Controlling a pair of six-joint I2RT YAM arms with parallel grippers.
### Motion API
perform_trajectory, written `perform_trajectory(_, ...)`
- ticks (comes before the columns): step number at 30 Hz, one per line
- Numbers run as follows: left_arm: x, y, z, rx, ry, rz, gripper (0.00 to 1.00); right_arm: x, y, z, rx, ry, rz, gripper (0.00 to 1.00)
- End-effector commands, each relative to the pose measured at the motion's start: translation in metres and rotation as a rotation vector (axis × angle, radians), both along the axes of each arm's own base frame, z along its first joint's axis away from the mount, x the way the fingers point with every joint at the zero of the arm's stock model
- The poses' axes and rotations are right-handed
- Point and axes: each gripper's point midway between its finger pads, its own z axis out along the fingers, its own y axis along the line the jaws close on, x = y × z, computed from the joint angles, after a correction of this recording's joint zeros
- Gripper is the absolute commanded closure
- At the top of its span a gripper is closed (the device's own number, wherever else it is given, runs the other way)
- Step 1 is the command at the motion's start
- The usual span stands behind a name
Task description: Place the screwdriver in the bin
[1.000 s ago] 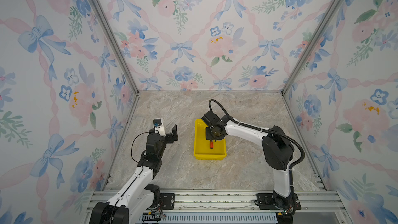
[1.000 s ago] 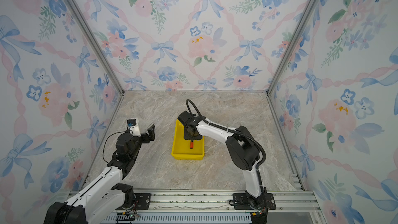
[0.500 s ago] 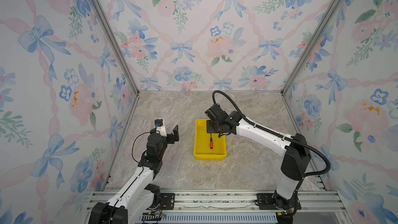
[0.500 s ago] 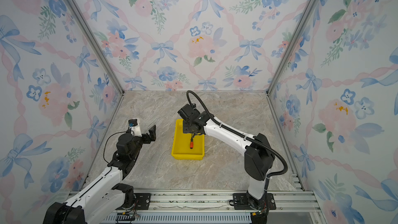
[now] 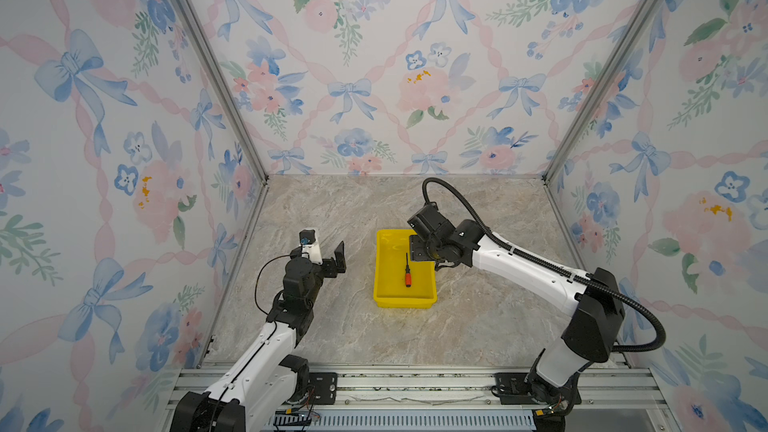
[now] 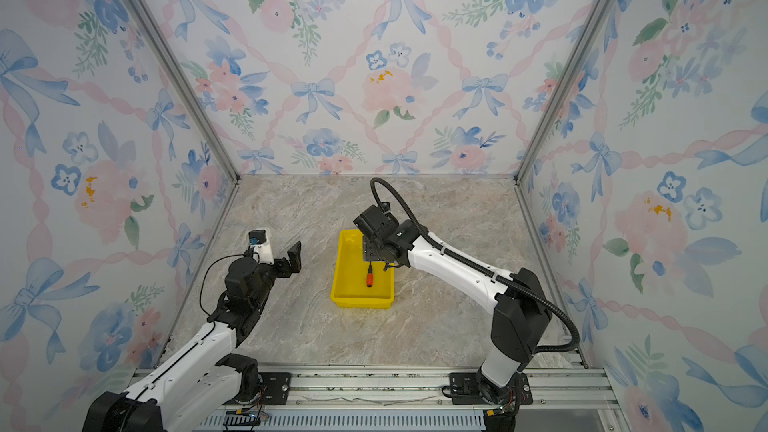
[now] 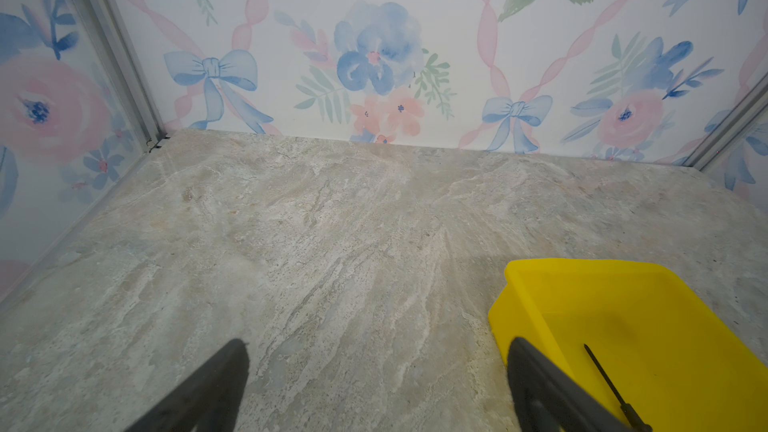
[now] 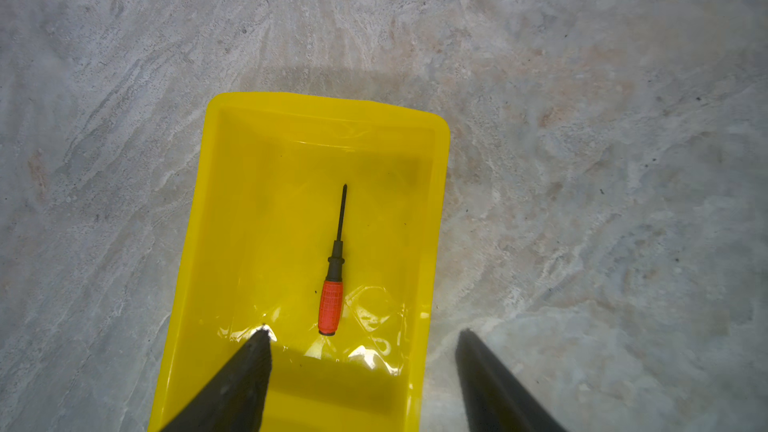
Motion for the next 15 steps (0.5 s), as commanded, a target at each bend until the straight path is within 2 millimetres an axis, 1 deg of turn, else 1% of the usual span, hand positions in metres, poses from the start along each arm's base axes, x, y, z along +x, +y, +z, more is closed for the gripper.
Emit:
perform_trajectory(1, -0.004, 0.003, 0.0, 0.024, 0.001, 0.011, 0.02, -0.004, -0.035, 0.009, -0.057, -0.02, -0.039, 0.25)
perform_trajectory(3, -0.004, 0.004, -0.001, 0.037, 0.008, 0.017, 0.03, -0.006, -0.049, 0.012, -0.072, -0.034, -0.055, 0.18)
perform_trajectory(6, -0.004, 0.01, -0.001, 0.055, 0.02, 0.044, 0.02, -0.011, -0.067, 0.018, -0.097, -0.059, -0.063, 0.03)
perform_trajectory(10, -0.003, 0.014, 0.0, 0.06, 0.018, 0.07, 0.03, -0.015, -0.091, 0.022, -0.129, -0.078, -0.087, 0.03)
perform_trajectory(12, -0.002, 0.013, 0.001, 0.06, 0.019, 0.062, 0.03, -0.016, -0.105, 0.023, -0.144, -0.089, -0.112, 0.03)
perform_trajectory(15, -0.002, 0.008, 0.002, 0.049, 0.022, 0.028, 0.02, -0.015, -0.128, 0.034, -0.153, -0.135, -0.159, 0.03)
